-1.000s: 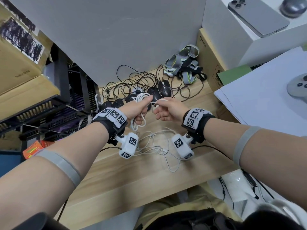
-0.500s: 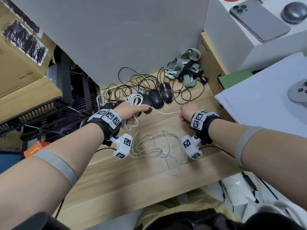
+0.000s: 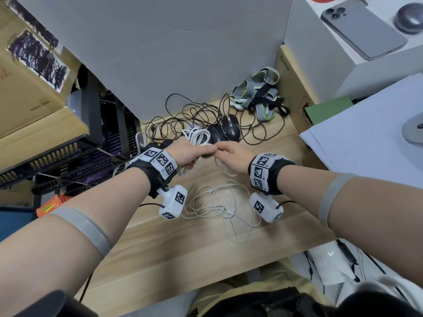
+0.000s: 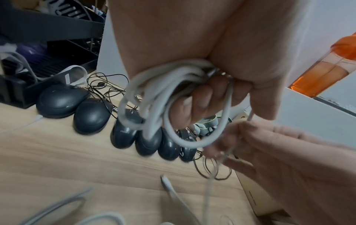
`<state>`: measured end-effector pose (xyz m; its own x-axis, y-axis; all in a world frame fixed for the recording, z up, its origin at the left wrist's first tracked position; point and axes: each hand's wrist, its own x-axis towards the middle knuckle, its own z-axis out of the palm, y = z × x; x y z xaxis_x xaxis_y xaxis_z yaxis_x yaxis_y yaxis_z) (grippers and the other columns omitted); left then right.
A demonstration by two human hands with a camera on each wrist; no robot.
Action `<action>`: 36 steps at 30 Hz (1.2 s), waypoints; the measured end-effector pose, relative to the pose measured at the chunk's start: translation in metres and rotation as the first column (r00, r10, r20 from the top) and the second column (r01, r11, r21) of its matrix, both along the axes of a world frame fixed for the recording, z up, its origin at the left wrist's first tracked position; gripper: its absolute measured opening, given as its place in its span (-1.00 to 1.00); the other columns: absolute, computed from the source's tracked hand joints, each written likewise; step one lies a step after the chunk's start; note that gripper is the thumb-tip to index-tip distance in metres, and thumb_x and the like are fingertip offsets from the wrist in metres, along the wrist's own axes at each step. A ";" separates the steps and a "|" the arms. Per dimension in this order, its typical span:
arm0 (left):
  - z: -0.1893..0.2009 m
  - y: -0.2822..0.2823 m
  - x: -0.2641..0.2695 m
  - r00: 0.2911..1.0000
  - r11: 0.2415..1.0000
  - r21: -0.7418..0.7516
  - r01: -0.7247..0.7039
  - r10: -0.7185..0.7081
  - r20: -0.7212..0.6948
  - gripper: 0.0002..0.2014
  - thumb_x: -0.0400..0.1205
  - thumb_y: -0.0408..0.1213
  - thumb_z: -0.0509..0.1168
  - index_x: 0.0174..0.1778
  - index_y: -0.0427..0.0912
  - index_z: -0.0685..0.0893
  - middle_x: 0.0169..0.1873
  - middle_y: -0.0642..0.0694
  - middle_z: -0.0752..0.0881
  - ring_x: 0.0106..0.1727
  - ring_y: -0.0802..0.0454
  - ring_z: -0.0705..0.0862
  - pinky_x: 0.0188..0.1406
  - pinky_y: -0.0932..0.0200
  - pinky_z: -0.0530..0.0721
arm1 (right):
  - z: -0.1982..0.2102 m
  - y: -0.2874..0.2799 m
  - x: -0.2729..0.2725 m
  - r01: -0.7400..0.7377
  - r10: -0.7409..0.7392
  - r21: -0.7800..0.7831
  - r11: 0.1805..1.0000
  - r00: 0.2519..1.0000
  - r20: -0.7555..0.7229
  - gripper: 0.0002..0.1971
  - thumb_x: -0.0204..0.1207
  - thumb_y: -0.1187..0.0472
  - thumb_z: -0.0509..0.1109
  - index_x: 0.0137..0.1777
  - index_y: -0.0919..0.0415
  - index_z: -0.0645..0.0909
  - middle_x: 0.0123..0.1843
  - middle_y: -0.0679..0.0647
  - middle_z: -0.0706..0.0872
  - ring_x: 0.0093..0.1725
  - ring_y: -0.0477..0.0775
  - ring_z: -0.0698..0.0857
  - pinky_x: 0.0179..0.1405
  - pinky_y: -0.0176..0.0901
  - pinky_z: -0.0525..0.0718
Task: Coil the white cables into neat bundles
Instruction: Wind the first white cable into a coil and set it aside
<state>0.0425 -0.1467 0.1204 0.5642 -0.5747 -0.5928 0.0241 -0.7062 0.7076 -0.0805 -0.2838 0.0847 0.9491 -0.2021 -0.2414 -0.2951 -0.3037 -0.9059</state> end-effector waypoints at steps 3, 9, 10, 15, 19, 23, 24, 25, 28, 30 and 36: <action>-0.001 0.000 0.002 0.997 0.998 -0.040 -0.054 0.052 -0.055 -0.60 0.45 0.17 0.57 -0.40 -0.09 0.70 -0.47 -0.16 0.49 -0.57 0.01 0.35 -0.57 0.22 0.34 | 0.003 0.002 -0.001 0.047 -0.048 0.037 0.998 0.998 0.028 -0.77 0.68 0.12 0.23 -0.16 0.12 0.64 -0.42 -0.07 0.70 -0.49 -0.17 0.59 -0.35 -0.19 0.53; -0.013 -0.001 0.005 0.986 0.989 -0.007 -0.147 0.146 -0.081 -0.10 0.03 0.50 0.62 -0.06 -0.28 0.79 -0.41 -0.11 0.57 -0.45 0.01 0.50 -0.43 0.12 0.50 | 0.008 0.004 0.006 -0.075 0.074 -0.169 0.983 0.997 -0.016 -0.75 0.58 0.05 0.35 -0.21 0.10 0.78 -0.51 -0.03 0.56 -0.46 -0.06 0.51 -0.32 -0.14 0.48; -0.014 -0.001 0.004 0.985 0.990 -0.017 -0.141 0.138 -0.108 -0.05 0.02 0.47 0.64 0.00 -0.34 0.77 -0.36 -0.12 0.60 -0.46 0.03 0.50 -0.46 0.15 0.49 | 0.008 0.005 0.008 -0.105 0.100 -0.184 0.977 0.994 -0.035 -0.75 0.58 0.05 0.35 -0.25 0.08 0.78 -0.48 -0.01 0.61 -0.42 -0.02 0.57 -0.28 -0.12 0.55; -0.010 -0.001 0.003 0.983 0.995 0.011 -0.099 0.099 -0.156 -0.24 0.05 0.37 0.69 -0.15 -0.21 0.73 -0.47 -0.01 0.57 -0.59 0.09 0.45 -0.66 0.27 0.42 | 0.016 0.000 0.015 -0.146 0.111 -0.293 0.945 0.985 -0.135 -0.71 0.55 -0.01 0.39 -0.39 0.04 0.66 -0.45 -0.03 0.62 -0.37 0.01 0.63 -0.32 -0.16 0.61; -0.006 0.000 -0.001 0.943 0.994 -0.056 -0.093 0.070 -0.324 -0.52 0.44 0.23 0.54 -0.31 -0.10 0.55 -0.51 0.01 0.24 -0.59 0.11 0.20 -0.70 0.37 0.22 | 0.018 -0.012 0.016 0.095 -0.102 -0.159 0.983 0.994 -0.039 -0.86 0.43 0.05 0.48 -0.29 0.05 0.71 -0.53 -0.12 0.53 -0.54 -0.17 0.47 -0.50 -0.33 0.41; 0.000 -0.002 0.000 0.955 0.989 0.014 -0.150 0.149 -0.256 -0.40 0.51 0.43 0.32 -0.46 -0.02 0.36 -0.52 0.02 0.20 -0.57 0.07 0.15 -0.66 0.32 0.17 | 0.012 -0.017 0.009 0.105 -0.103 0.019 0.994 0.991 -0.091 -0.81 0.39 0.07 0.40 -0.37 0.13 0.68 -0.44 0.01 0.52 -0.39 0.03 0.47 -0.28 -0.07 0.45; 0.003 -0.002 0.000 0.962 0.989 0.044 -0.140 0.146 -0.232 -0.37 0.43 0.51 0.32 -0.44 -0.03 0.39 -0.54 0.03 0.24 -0.58 0.07 0.16 -0.65 0.31 0.18 | 0.011 -0.018 0.007 0.112 -0.108 0.040 0.993 0.990 -0.091 -0.80 0.42 0.08 0.38 -0.33 0.15 0.73 -0.41 0.05 0.52 -0.37 0.05 0.47 -0.27 -0.06 0.44; 0.003 -0.001 -0.001 0.968 0.990 0.071 -0.125 0.138 -0.212 -0.35 0.36 0.55 0.32 -0.42 -0.04 0.42 -0.55 0.04 0.28 -0.59 0.08 0.18 -0.64 0.31 0.19 | 0.011 -0.019 0.004 0.120 -0.117 0.040 0.992 0.990 -0.082 -0.79 0.45 0.09 0.38 -0.28 0.16 0.76 -0.38 0.07 0.52 -0.36 0.05 0.46 -0.28 -0.09 0.42; -0.001 -0.002 -0.005 0.980 0.989 0.099 -0.113 0.127 -0.153 -0.34 0.31 0.54 0.38 -0.32 -0.08 0.53 -0.54 0.02 0.37 -0.59 0.09 0.23 -0.60 0.27 0.23 | 0.010 -0.017 0.001 0.083 -0.085 -0.028 0.996 0.995 -0.061 -0.78 0.52 0.04 0.36 -0.21 0.08 0.79 -0.44 -0.01 0.49 -0.42 -0.04 0.42 -0.36 -0.15 0.40; -0.005 -0.004 -0.008 0.986 0.994 0.079 -0.074 0.085 -0.143 -0.38 0.34 0.52 0.38 -0.31 -0.06 0.59 -0.52 0.02 0.37 -0.56 0.08 0.28 -0.55 0.25 0.26 | 0.012 -0.013 0.004 0.015 -0.018 -0.059 0.998 0.998 -0.058 -0.79 0.52 0.03 0.38 -0.23 0.06 0.79 -0.48 -0.06 0.51 -0.45 -0.05 0.44 -0.35 -0.14 0.43; -0.010 -0.004 -0.010 0.996 0.994 0.112 -0.008 0.018 -0.090 -0.01 0.07 0.58 0.54 -0.02 -0.35 0.74 -0.39 -0.20 0.58 -0.39 -0.11 0.48 -0.30 -0.02 0.50 | 0.013 -0.007 0.008 0.099 -0.100 -0.058 0.993 0.995 -0.008 -0.85 0.57 0.15 0.40 -0.20 0.09 0.75 -0.38 -0.16 0.67 -0.34 -0.19 0.59 -0.27 -0.22 0.52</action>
<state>0.0329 -0.1510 0.1102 0.5120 -0.4948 -0.7021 0.0946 -0.7799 0.6187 -0.0730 -0.2905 0.0979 0.9211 -0.3091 -0.2367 -0.3359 -0.3236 -0.8846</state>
